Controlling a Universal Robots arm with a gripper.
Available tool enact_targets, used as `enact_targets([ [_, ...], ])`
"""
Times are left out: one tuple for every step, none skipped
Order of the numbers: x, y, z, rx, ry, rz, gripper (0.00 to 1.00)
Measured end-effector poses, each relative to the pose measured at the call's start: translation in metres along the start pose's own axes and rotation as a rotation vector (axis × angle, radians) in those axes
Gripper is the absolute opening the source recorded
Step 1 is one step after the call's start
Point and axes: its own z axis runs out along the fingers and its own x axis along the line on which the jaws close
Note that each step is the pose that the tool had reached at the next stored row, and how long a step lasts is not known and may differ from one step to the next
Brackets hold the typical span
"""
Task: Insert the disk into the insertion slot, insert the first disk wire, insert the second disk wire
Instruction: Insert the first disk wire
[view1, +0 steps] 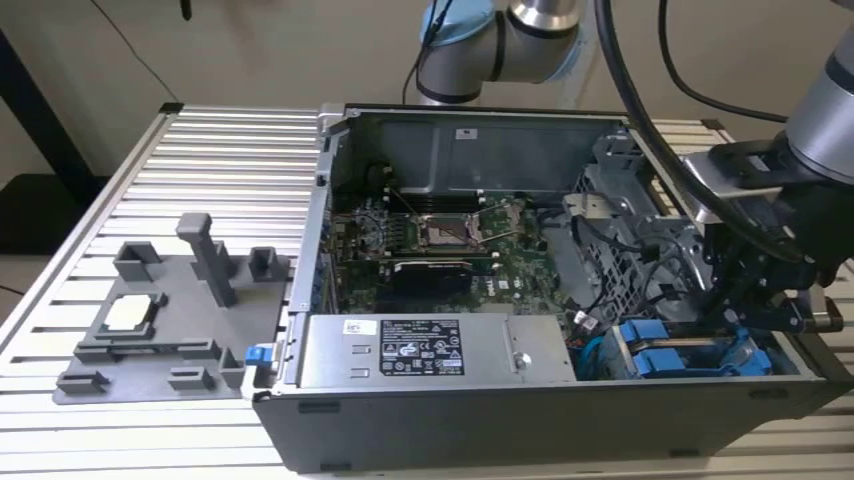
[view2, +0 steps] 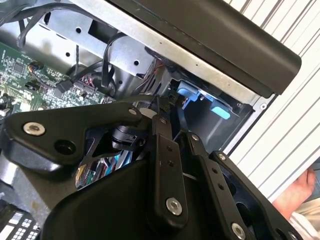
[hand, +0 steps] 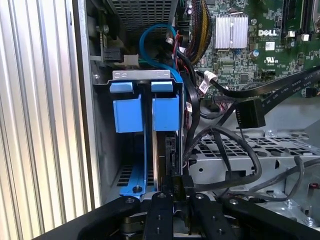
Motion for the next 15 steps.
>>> enact_targets([
  [0.0001, 0.0001, 0.0011, 0.0003, 0.0, 0.0, 0.19],
  [0.0001, 0.0002, 0.002, 0.0005, 0.0005, 0.0, 0.19],
  [0.0001, 0.0003, 0.0029, 0.0005, 0.0005, 0.0, 0.19],
  [0.0001, 0.0004, 0.0036, 0.0006, 0.0008, 0.0, 0.19],
  [0.0001, 0.0005, 0.0039, 0.0006, 0.0008, 0.0, 0.19],
  [0.0001, 0.0005, 0.004, 0.0006, 0.0006, 0.0, 0.19],
  [0.0002, 0.0005, 0.0043, 0.0006, 0.0003, 0.0, 0.19],
  [0.0002, 0.0005, 0.0044, 0.0006, 0.0001, 0.0, 0.19],
  [0.0002, 0.0005, 0.0044, 0.0006, 0.0001, 0.0, 0.19],
  [0.0001, 0.0005, 0.0044, 0.0006, 0.0001, 0.0, 0.19],
  [0.0002, 0.0005, 0.0044, 0.0006, 0.0002, 0.0, 0.19],
  [0.0002, 0.0007, 0.0051, 0.0004, -0.0014, 0.0, 0.2],
  [0.0002, 0.0006, 0.0051, 0.0004, -0.0009, 0.0, 0.2],
  [0.0002, 0.0006, 0.0051, 0.0005, -0.001, 0.0, 0.26],
  [0.0001, 0.0006, 0.0048, 0.0005, -0.0005, 0.0, 0.26],
])
